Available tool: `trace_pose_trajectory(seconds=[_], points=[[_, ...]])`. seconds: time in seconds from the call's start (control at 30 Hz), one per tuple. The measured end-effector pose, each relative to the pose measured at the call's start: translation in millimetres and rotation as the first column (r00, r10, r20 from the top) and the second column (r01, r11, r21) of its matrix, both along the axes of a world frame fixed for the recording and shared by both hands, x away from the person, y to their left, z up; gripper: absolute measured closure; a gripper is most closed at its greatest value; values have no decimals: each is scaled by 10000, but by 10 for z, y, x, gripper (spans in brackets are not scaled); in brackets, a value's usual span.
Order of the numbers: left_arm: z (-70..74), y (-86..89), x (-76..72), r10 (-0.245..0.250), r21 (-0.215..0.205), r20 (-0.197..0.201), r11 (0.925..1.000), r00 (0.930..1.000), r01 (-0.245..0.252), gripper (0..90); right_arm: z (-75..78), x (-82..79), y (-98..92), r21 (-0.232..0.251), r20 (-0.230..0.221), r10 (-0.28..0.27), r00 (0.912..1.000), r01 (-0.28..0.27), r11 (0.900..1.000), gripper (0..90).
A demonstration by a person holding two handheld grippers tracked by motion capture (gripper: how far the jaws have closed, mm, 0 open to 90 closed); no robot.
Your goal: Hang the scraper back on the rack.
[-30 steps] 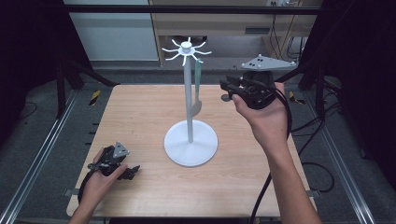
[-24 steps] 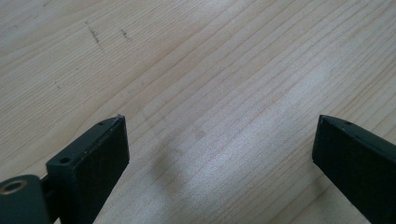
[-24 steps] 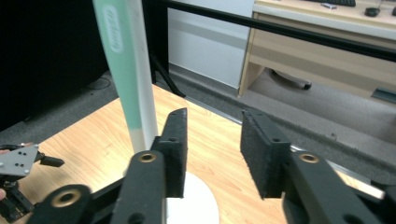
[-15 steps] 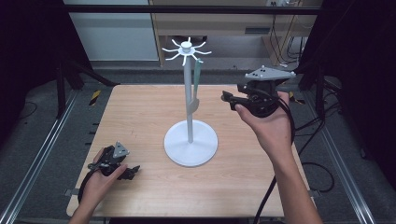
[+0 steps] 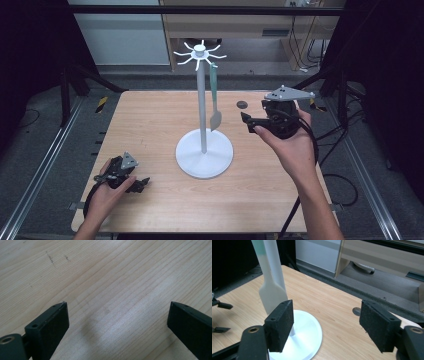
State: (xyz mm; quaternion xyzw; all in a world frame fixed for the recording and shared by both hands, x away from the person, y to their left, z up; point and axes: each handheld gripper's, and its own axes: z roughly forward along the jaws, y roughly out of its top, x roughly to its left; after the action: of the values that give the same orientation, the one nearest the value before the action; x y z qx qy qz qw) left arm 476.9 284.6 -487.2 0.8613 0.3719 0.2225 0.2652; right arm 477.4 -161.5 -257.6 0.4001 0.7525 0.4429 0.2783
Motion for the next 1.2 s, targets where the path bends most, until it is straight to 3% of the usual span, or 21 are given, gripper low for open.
trace_pose_trajectory(seconds=[0.33, 0.6, 1.2], points=[[3, 11, 3, 25, -34, 22, 10000, 10000, -25, 36, -185, -34, -101, 220, 24, -150, 9999, 150, 9996, 149], [3, 5, 1, 25, -5, 14, 10000, 10000, -25, 34, -465, -115, -179, 593, 15, -516, 9987, 514, 9969, 78], [3, 10, 1, 46, 19, 20, 10000, 10000, -46, 33, -1061, -199, -311, 408, -553, -694, 9961, 717, 9966, 61]])
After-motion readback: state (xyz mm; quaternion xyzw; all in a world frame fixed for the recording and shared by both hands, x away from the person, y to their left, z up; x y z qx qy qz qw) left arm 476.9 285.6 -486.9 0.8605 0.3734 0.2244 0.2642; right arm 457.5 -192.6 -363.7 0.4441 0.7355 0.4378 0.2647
